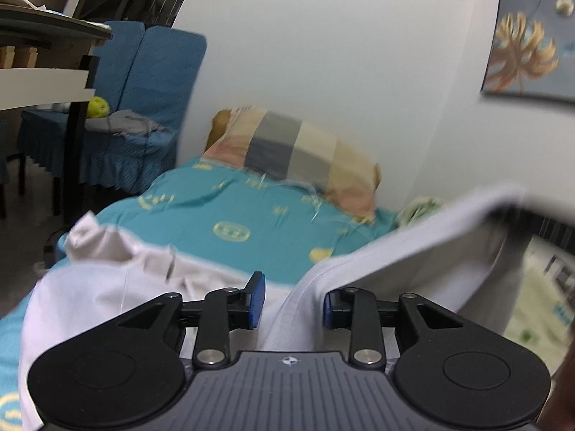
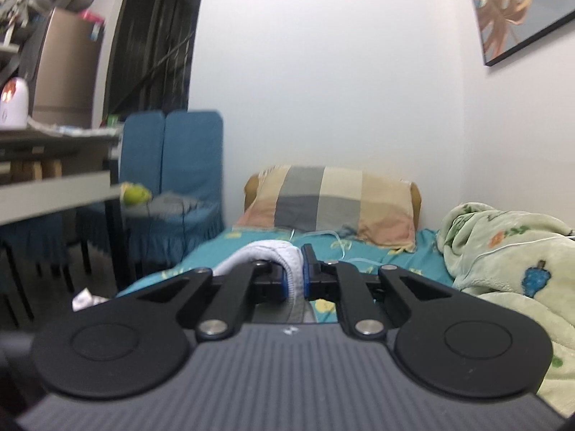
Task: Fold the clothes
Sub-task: 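Pinch the shirt hem with both grippers and lift it off the bed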
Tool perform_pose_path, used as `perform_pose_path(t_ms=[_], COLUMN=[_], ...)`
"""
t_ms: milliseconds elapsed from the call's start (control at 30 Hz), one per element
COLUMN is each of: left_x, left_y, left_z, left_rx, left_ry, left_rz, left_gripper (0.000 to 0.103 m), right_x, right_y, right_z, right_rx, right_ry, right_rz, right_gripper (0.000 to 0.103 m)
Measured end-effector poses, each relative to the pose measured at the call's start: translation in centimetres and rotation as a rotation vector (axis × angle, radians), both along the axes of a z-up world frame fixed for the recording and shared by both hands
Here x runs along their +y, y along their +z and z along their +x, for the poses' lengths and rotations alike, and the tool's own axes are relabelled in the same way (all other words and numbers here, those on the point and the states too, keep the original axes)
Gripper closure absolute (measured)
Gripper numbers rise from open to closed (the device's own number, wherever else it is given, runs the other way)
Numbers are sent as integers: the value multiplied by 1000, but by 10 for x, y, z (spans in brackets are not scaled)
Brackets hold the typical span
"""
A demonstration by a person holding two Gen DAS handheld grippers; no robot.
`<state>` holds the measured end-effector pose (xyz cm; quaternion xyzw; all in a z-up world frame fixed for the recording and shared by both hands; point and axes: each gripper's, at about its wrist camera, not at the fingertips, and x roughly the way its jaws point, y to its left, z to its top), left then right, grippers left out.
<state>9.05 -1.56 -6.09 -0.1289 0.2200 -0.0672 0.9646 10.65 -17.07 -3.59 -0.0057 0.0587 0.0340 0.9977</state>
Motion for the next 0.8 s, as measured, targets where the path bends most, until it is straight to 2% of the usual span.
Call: perform_pose_path(t_ms=[167,367,633,700,800], left_x=[-25,-37,-44,-41,-33], left_y=[-26,-39,-36,-38,-41], left_z=[-15,-34,-58,-62,-69], left_rx=[84,120,134,136,144], left_ry=[70,70,-62,-92,-149], left_rz=[76,137,234,228,170], left_gripper=[60,56,56,56,56], right_x=[-28,-59,-80,-84,-92], right_y=[7,10,8,7,3], right_z=[1,2,10,13,14], right_rx=[-47,-73,-49,-29,-6], right_ry=[-55,-106,-155,-154,-173], right_rz=[90,187,224,211,206], right_gripper=[93,93,93,92,92])
